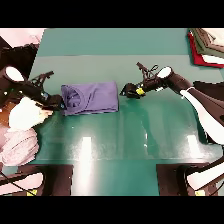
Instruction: Fold the shirts.
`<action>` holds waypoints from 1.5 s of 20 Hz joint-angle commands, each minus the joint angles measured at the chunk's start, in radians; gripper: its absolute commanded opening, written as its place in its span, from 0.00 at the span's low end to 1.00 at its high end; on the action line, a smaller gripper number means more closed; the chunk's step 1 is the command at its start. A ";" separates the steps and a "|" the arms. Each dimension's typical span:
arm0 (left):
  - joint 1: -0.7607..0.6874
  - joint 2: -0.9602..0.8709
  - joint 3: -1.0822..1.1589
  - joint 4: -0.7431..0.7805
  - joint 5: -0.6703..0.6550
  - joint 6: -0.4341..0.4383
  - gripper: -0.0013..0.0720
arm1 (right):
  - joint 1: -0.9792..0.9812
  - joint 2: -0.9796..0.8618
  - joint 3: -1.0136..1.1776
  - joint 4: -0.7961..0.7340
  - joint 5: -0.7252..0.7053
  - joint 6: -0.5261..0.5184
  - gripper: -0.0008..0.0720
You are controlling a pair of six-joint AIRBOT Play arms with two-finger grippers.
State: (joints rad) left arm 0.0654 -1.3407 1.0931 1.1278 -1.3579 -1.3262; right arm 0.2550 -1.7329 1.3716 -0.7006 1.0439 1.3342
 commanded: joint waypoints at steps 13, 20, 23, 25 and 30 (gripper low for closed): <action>0.001 0.000 -0.068 -0.034 0.150 0.047 0.05 | 0.001 0.000 0.000 0.002 0.011 0.001 0.82; 0.001 0.047 0.109 0.264 0.135 -0.089 0.05 | 0.001 0.000 0.000 0.002 0.010 0.001 0.82; 0.001 0.050 0.110 0.267 0.173 -0.090 0.05 | 0.001 0.001 0.000 0.002 0.011 0.001 0.82; 0.001 0.049 0.109 0.306 0.175 -0.101 0.05 | 0.001 0.000 0.000 0.002 0.011 0.002 0.82; 0.001 0.050 0.110 0.364 0.044 -0.077 0.90 | 0.001 0.000 0.000 0.005 0.058 0.002 0.82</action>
State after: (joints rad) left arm 0.0654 -1.2922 1.1999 1.4418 -1.2507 -1.4124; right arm 0.2550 -1.7329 1.3716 -0.6975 1.0702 1.3354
